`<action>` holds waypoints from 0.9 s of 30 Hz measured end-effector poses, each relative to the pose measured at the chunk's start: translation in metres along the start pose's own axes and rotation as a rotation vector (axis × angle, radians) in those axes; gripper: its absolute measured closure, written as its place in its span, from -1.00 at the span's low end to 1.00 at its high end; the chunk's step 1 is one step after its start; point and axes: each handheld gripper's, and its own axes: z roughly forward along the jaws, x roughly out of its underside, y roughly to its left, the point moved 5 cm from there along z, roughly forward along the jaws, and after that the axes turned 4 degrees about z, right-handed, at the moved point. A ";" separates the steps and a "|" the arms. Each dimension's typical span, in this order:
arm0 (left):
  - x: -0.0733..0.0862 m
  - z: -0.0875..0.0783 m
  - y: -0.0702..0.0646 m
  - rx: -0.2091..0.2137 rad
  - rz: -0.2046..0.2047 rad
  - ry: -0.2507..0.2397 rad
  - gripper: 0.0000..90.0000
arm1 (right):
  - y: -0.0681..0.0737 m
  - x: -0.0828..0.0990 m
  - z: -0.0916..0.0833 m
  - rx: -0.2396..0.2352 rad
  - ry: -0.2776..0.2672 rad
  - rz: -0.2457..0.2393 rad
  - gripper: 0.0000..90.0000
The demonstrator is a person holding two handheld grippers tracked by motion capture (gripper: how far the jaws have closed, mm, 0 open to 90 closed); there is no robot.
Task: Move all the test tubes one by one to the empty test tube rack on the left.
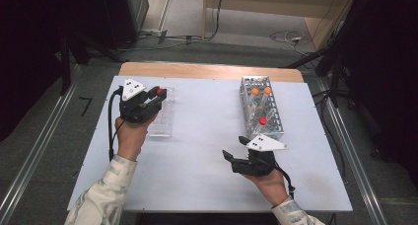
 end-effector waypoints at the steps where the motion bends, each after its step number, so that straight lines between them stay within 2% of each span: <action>1: 0.000 0.000 0.001 -0.002 -0.002 0.000 0.56 | 0.000 0.000 0.000 0.000 0.000 0.002 -0.43; 9: 0.004 0.004 0.005 -0.008 -0.018 0.006 0.55 | -0.001 0.000 0.000 0.001 -0.001 0.002 -0.43; 15: 0.011 0.010 0.001 -0.008 -0.002 0.030 0.55 | -0.001 0.000 0.000 0.002 -0.005 0.001 -0.43; 18: 0.015 0.013 0.000 -0.031 0.010 0.033 0.55 | -0.001 0.000 -0.001 0.003 -0.005 0.003 -0.43; 27: 0.038 0.026 -0.005 -0.053 0.032 0.101 0.55 | -0.002 -0.001 -0.002 0.005 -0.009 0.003 -0.43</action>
